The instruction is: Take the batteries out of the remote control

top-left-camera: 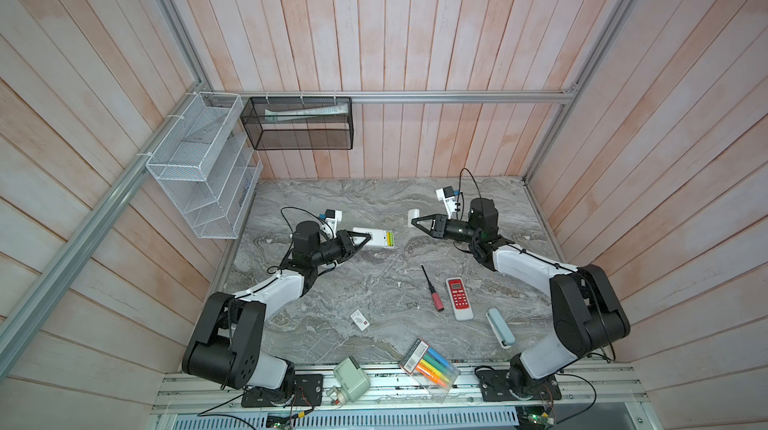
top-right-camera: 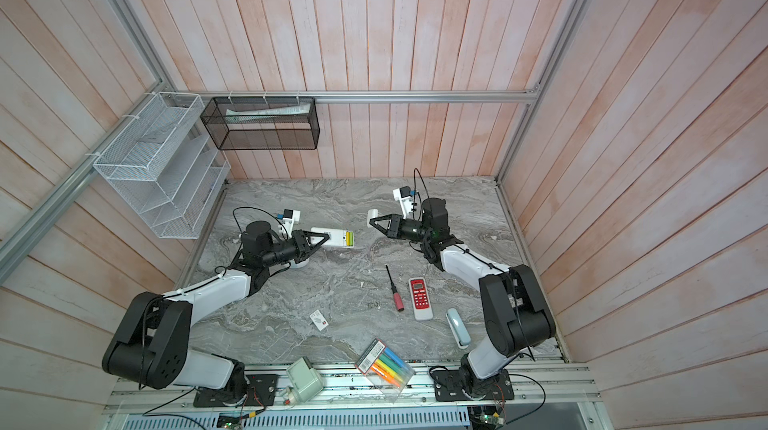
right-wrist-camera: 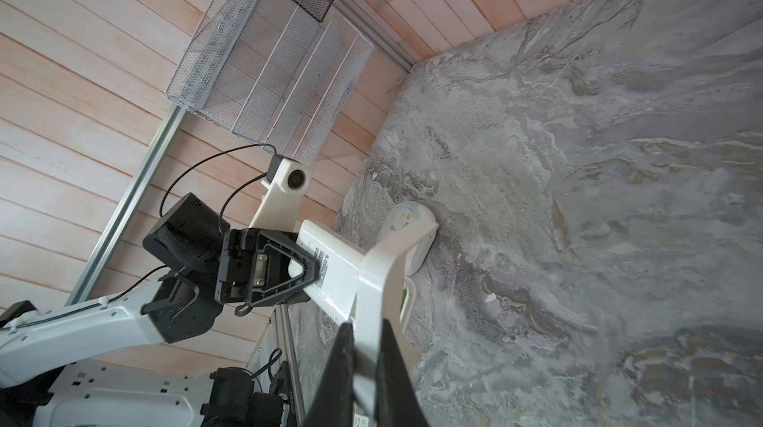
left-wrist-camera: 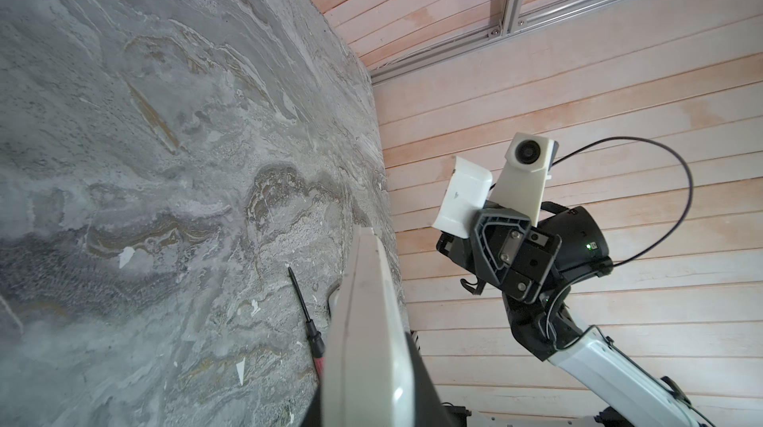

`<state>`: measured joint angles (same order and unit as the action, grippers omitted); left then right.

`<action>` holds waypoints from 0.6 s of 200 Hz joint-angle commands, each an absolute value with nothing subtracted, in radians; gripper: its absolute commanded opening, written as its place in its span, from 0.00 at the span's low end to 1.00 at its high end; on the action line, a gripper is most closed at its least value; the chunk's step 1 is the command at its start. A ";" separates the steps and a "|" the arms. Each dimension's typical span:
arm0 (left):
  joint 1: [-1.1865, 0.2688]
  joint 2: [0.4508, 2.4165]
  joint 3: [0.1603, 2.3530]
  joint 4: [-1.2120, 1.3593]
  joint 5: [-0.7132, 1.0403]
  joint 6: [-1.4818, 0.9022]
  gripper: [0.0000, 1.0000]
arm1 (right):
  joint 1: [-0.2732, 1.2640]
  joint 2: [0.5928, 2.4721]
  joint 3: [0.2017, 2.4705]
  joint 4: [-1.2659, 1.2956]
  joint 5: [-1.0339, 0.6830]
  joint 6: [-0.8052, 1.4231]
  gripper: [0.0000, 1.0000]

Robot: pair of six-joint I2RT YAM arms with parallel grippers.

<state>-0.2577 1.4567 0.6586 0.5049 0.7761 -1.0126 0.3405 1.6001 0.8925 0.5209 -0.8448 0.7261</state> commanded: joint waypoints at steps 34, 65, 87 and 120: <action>-0.255 1.429 0.652 0.499 0.771 -0.979 0.00 | 0.298 1.666 0.806 0.509 -0.802 0.647 0.01; -0.255 1.422 0.652 0.495 0.769 -0.979 0.00 | 0.296 1.746 0.804 0.503 -0.784 0.613 0.01; -0.253 1.416 0.647 0.491 0.765 -0.977 0.00 | 0.296 1.801 0.808 0.501 -0.770 0.599 0.01; -0.253 1.410 0.645 0.481 0.765 -0.973 0.00 | 0.291 1.866 0.811 0.524 -0.772 0.599 0.01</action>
<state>-0.2577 1.4376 0.6548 0.4828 0.7757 -0.9974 0.2981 1.8336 0.8127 0.5076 -0.7818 0.6220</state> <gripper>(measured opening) 0.195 0.100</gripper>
